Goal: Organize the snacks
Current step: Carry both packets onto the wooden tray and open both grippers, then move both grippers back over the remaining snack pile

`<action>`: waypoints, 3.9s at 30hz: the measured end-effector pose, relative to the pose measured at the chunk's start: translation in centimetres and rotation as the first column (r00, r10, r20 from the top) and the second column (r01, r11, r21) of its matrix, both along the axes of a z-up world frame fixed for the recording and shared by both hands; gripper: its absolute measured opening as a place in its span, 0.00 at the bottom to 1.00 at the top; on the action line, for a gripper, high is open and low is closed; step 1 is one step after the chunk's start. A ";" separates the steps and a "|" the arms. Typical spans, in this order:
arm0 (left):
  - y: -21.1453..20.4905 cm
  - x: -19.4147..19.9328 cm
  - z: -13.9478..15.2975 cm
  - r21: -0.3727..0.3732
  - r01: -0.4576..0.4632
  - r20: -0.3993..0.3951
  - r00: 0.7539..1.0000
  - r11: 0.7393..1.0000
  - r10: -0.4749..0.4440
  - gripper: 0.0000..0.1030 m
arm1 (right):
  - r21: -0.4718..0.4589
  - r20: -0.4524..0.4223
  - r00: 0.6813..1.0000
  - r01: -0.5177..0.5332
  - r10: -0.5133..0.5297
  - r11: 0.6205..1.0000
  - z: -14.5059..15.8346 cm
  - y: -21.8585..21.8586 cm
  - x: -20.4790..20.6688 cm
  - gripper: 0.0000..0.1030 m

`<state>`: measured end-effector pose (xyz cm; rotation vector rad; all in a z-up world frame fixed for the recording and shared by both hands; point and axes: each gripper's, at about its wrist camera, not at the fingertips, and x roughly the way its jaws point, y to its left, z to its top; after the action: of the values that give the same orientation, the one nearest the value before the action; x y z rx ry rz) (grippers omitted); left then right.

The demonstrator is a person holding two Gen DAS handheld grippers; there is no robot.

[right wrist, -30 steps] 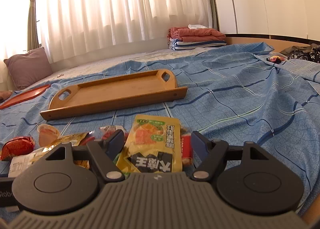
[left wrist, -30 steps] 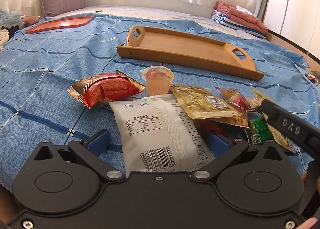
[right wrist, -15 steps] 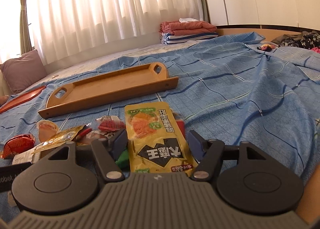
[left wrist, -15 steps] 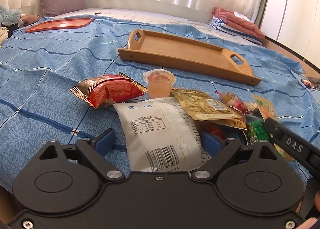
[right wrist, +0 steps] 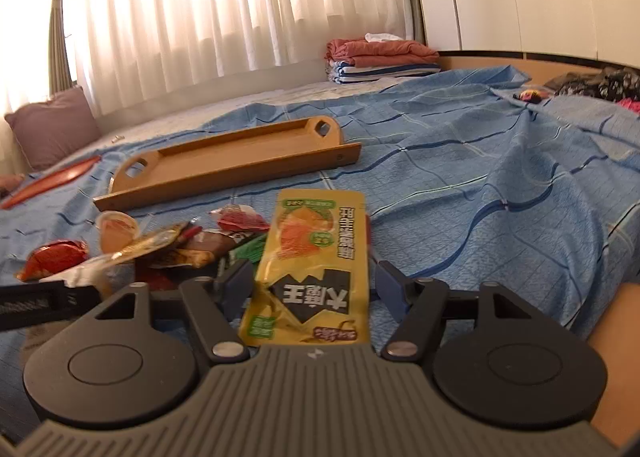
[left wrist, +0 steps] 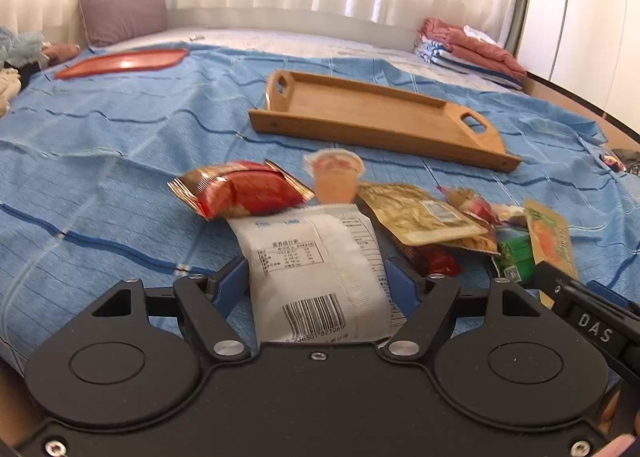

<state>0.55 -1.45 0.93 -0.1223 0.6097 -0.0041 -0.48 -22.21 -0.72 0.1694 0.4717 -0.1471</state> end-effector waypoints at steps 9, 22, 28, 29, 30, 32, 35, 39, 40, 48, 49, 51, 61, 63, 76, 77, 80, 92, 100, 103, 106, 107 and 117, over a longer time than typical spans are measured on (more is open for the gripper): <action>0.6 0.7 -0.5 -0.059 -0.018 -0.045 0.999 0.998 0.015 0.79 | 0.048 -0.037 0.999 -0.007 0.008 0.999 -0.4 -0.6 1.3 0.68; -1.7 -0.6 2.0 0.014 0.137 0.054 0.989 0.991 -0.137 0.68 | 0.060 0.016 0.999 -0.048 0.047 0.997 1.3 -0.2 -0.6 0.65; -1.5 -0.3 4.1 -0.002 0.159 0.099 0.982 0.987 -0.158 0.68 | 0.053 0.069 0.995 -0.070 0.066 0.996 3.1 -0.5 -0.4 0.65; -1.4 0.1 4.5 0.001 0.165 0.107 0.981 0.986 -0.164 0.68 | 0.050 0.076 0.994 -0.077 0.073 0.996 3.3 -0.6 -0.1 0.65; -1.3 0.6 4.9 0.004 0.171 0.112 0.979 0.985 -0.170 0.68 | 0.052 0.080 0.993 -0.087 0.083 0.995 3.6 -0.8 0.3 0.65; -1.0 1.8 5.8 0.002 0.180 0.120 0.976 0.984 -0.179 0.68 | 0.089 0.075 0.991 -0.120 0.113 0.989 4.1 -1.3 1.6 0.65; -0.5 4.5 7.1 -0.017 0.193 0.123 0.974 0.981 -0.189 0.68 | 0.128 0.065 0.988 -0.147 0.140 0.981 4.9 -2.2 4.0 0.65; 0.4 9.0 9.1 -0.045 0.201 0.130 0.972 0.979 -0.193 0.68 | 0.166 0.076 0.984 -0.173 0.162 0.971 6.4 -3.4 7.4 0.65; 0.6 10.3 9.5 -0.059 0.199 0.127 0.973 0.978 -0.191 0.68 | 0.167 0.077 0.983 -0.178 0.167 0.970 6.8 -3.7 8.4 0.65; 0.9 21.1 10.3 -0.144 0.194 0.036 0.981 0.970 -0.191 0.68 | 0.129 0.025 0.963 -0.268 0.267 0.955 9.0 -4.4 17.2 0.65; 0.8 22.5 10.0 -0.154 0.193 0.022 0.981 0.969 -0.192 0.68 | 0.127 0.011 0.958 -0.284 0.285 0.950 8.9 -4.3 18.6 0.65; 0.4 24.9 9.1 -0.159 0.185 -0.001 0.982 0.970 -0.188 0.68 | 0.099 -0.032 0.947 -0.315 0.320 0.944 8.2 -4.0 21.2 0.65; -0.8 32.1 2.8 -0.149 0.122 -0.170 0.975 0.981 -0.147 0.68 | 0.101 -0.184 0.925 -0.318 0.332 0.943 4.0 -3.0 28.9 0.65; -1.1 32.3 2.3 -0.110 0.129 -0.166 0.975 0.985 -0.147 0.68 | 0.092 -0.194 0.922 -0.323 0.335 0.942 3.7 -2.8 29.3 0.65; -1.9 32.7 0.8 -0.075 0.138 -0.178 0.973 0.988 -0.149 0.68 | 0.091 -0.221 0.917 -0.319 0.332 0.943 2.1 -2.2 30.0 0.65; -2.0 32.7 0.7 -0.072 0.140 -0.175 0.973 0.988 -0.151 0.68 | 0.088 -0.224 0.916 -0.320 0.332 0.943 2.0 -2.1 30.0 0.65; -2.3 32.8 0.7 -0.052 0.150 -0.168 0.973 0.987 -0.156 0.68 | 0.084 -0.229 0.915 -0.322 0.333 0.943 1.8 -2.0 30.1 0.66; -3.3 33.9 0.4 -0.016 0.179 -0.189 0.966 0.984 -0.179 0.71 | 0.077 -0.229 0.914 -0.326 0.335 0.942 1.3 -1.5 29.9 0.68; -3.2 32.9 1.8 -0.038 0.180 -0.171 0.968 0.983 -0.184 0.93 | 0.111 -0.206 0.916 -0.327 0.344 0.938 1.9 -1.9 29.4 0.84; -3.1 31.6 3.1 -0.017 0.188 -0.150 0.971 0.982 -0.188 0.95 | 0.117 -0.196 0.915 -0.334 0.352 0.935 2.7 -1.8 28.8 0.84; -2.6 30.0 4.3 -0.018 0.196 -0.131 0.972 0.980 -0.197 0.96 | 0.103 -0.188 0.916 -0.341 0.355 0.934 3.7 -1.7 27.7 0.85; -2.4 29.4 4.7 -0.019 0.200 -0.125 0.972 0.980 -0.201 0.96 | 0.097 -0.186 0.915 -0.345 0.358 0.933 4.1 -1.6 27.2 0.86; -0.9 21.6 7.5 0.042 0.217 -0.044 0.976 0.975 -0.215 0.98 | 0.067 -0.147 0.913 -0.374 0.380 0.925 6.8 -1.9 21.4 0.88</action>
<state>22.20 -2.33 8.43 -0.0102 0.6594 -0.1982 20.90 -24.14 6.10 0.1011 0.6568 0.2304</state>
